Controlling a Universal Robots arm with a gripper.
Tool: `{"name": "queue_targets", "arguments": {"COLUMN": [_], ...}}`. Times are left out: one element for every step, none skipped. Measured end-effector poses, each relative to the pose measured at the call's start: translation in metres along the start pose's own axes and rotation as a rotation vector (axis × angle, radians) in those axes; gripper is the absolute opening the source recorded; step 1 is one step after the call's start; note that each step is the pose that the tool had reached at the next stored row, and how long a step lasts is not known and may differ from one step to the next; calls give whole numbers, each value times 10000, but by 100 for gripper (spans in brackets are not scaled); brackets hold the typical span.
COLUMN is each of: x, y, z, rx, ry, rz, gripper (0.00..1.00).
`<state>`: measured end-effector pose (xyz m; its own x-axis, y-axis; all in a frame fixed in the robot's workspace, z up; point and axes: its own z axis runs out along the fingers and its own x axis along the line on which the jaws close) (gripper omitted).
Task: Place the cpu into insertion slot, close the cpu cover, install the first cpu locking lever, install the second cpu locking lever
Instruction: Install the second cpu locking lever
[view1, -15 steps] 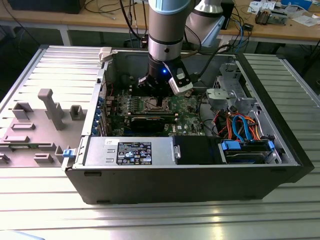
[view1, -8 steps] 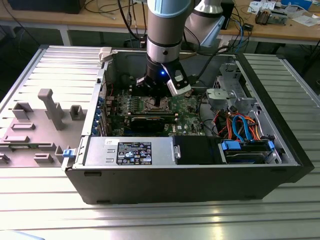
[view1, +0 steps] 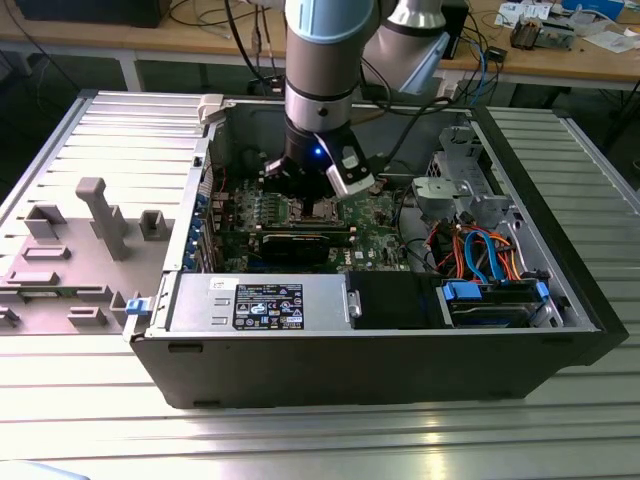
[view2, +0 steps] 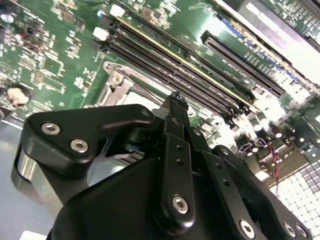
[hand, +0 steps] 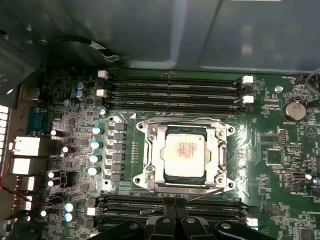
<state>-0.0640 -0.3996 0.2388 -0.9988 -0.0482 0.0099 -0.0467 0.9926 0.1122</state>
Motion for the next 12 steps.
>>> {"name": "queue_targets", "arguments": {"x": [20,43,51,60,72,77,82,86,92,102,115,130], "y": [-1,-7,-14,-24,-38,-50,-58,-65,-72,-78,-82,-87], "z": [4,12,16,22,30,37,41,46,50,54,56,60], "rx": [-16,-59,-118,-201,-275,-285,-285,-285,-285,-286,-286,-288], "ry": [0,2,1,0,1,3,7,11,14,19,22,26], "rz": [-5,-18,-39,-73,-113,-132,-137,-142,-148,-158,-167,-181], "gripper": [11,11,11,11,11,11,11,11,11,11,11,11]}}
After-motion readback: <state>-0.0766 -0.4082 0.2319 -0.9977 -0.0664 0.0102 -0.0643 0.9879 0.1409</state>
